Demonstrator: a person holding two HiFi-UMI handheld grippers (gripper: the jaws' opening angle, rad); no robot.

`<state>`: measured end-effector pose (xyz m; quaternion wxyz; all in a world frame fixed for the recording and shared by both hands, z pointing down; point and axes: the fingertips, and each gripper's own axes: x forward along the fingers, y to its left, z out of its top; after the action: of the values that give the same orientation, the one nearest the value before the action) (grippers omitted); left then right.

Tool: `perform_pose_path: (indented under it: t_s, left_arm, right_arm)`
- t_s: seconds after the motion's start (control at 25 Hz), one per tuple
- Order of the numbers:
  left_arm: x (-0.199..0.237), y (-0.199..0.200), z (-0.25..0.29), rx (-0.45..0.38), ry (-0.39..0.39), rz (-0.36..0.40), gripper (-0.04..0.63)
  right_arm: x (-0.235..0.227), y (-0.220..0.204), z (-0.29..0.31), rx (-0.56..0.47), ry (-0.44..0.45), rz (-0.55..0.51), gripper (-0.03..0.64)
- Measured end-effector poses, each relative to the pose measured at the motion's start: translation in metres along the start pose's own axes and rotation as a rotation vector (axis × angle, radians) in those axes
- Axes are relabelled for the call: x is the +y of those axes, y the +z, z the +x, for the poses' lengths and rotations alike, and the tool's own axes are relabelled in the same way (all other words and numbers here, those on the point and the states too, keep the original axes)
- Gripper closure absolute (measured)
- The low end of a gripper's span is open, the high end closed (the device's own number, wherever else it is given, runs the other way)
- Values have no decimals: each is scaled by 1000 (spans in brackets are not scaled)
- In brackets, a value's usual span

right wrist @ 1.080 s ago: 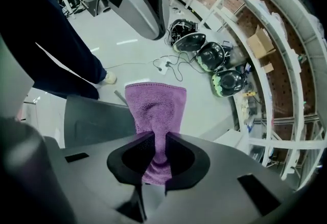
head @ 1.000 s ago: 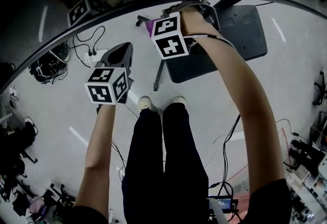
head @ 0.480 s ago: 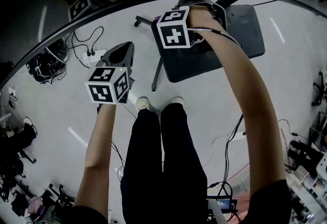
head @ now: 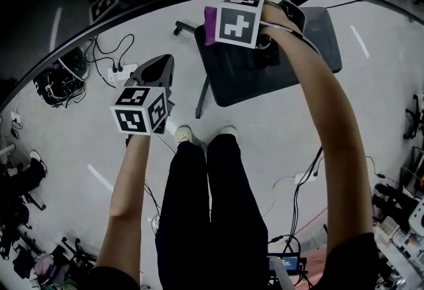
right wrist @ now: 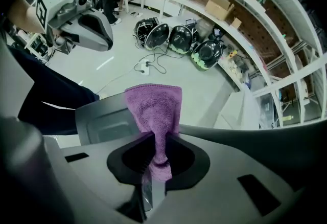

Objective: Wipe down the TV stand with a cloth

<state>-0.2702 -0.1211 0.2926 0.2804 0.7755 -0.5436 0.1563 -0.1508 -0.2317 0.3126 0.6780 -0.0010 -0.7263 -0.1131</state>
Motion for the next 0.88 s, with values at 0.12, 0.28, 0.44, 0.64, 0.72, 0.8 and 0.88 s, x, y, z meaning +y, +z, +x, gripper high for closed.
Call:
perform_pose_path:
  t_s: [0.12, 0.28, 0.44, 0.64, 0.72, 0.8, 0.88]
  left_arm:
    - [2, 2, -1, -4, 2, 0, 588]
    - [1, 4, -2, -10, 8, -4, 588]
    - [-4, 2, 3, -2, 8, 0, 588]
    - [-20, 0, 13, 18, 7, 6, 588]
    - [-25, 1, 17, 19, 6, 7, 588]
    - [-25, 2, 20, 19, 11, 5, 588]
    - [-25, 2, 24, 20, 20, -4, 588]
  right_arm:
    - [-8, -15, -20, 27, -40, 25, 540]
    - [-21, -58, -44, 121, -149, -23, 540]
    - [-29, -81, -41, 64, -133, -39, 540]
    - [-32, -92, -19, 29, -63, -80, 540]
    - [-34, -102, -13, 42, -38, -100, 540]
    - [-32, -104, -7, 12, 12, -99, 540]
    - [-26, -101, 0, -47, 75, -93, 540]
